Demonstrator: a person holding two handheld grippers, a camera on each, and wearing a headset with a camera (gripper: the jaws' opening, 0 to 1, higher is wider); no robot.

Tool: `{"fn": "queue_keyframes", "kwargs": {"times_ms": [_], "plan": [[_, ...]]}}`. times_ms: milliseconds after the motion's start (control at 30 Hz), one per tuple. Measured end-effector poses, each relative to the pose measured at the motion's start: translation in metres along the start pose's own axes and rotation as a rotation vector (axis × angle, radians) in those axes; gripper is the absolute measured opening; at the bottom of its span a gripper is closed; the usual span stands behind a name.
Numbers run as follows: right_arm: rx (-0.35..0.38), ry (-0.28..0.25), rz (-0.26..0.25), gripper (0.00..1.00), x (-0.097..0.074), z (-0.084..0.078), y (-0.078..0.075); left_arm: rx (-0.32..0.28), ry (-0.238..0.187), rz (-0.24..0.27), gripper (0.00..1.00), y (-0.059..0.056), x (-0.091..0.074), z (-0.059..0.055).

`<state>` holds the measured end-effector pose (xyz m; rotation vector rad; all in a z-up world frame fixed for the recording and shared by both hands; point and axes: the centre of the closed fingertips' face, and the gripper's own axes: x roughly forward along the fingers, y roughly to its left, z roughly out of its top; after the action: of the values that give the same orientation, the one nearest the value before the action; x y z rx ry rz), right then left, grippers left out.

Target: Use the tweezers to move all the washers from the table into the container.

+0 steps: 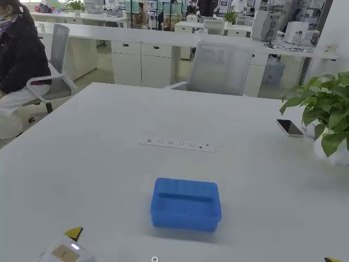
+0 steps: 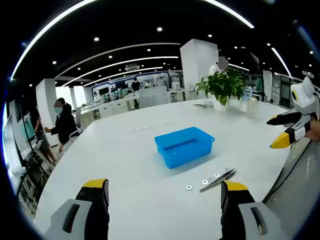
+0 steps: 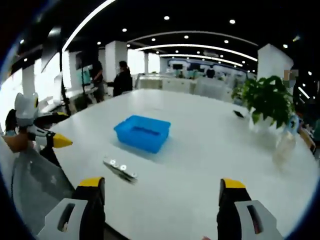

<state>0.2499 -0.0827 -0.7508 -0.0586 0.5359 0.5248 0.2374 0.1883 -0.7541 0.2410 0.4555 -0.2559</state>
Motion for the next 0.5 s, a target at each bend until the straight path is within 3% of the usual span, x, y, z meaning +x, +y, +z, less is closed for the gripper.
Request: {"fn": "queue_keyframes", "kwargs": {"times_ms": [500], "plan": [[-0.016, 0.013, -0.049, 0.92, -0.0009, -0.0018, -0.0072, 0.031, 0.026, -0.040, 0.94, -0.0094, 0.0028, -0.0040]]}}
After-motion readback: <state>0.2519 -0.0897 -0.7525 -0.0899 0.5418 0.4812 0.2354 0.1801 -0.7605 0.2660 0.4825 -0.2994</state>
